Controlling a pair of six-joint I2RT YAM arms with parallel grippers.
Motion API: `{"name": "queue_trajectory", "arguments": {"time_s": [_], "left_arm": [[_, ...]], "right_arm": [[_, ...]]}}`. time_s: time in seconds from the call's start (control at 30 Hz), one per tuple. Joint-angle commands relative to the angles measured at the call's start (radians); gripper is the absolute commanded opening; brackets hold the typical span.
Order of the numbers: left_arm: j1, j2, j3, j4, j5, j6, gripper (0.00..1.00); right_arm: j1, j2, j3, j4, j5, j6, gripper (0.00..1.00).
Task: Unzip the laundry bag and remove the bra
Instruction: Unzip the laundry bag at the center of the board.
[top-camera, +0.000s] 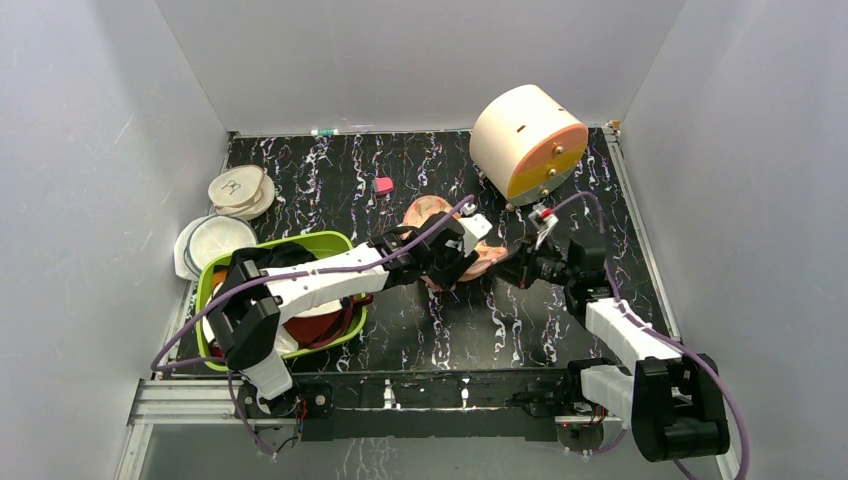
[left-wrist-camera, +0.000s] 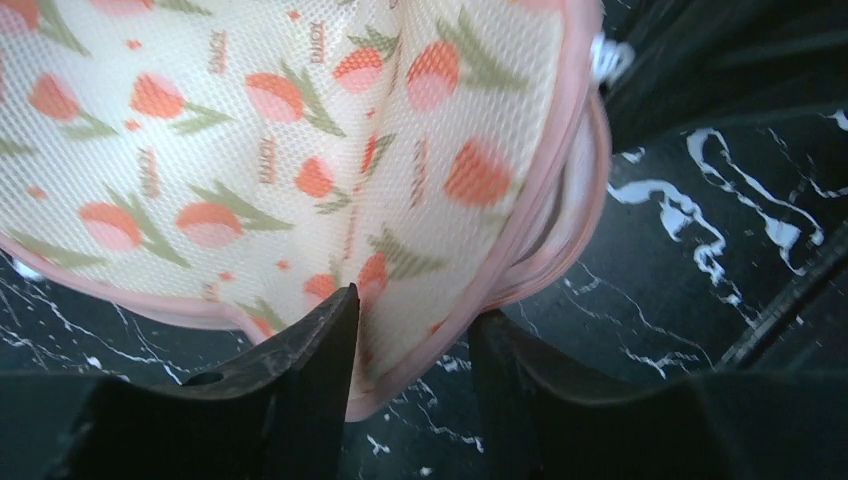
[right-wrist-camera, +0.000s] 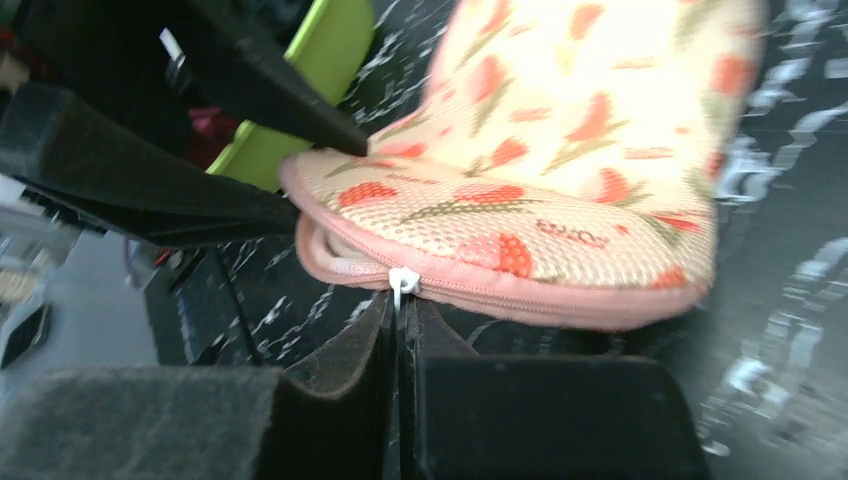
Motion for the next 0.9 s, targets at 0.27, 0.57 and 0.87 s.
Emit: {"name": "queue_trajectory", "arguments": {"time_s": [0.27, 0.57, 0.87], "left_arm": [[0.005, -0.025, 0.056, -0.018, 0.180, -0.104, 0.64], [0.006, -0.015, 0.072, -0.066, 0.125, -0.058, 0.30], [0.005, -0.106, 0.028, -0.091, -0.006, -0.024, 0.00]], "right_arm": [[0.189, -0.017, -0.040, 0.122, 0.006, 0.026, 0.00], [0.190, -0.018, -0.040, 0.121, 0.020, 0.021, 0.00], [0.184, 0.023, 0.027, 0.047, 0.061, -0.042, 0.00]]}}
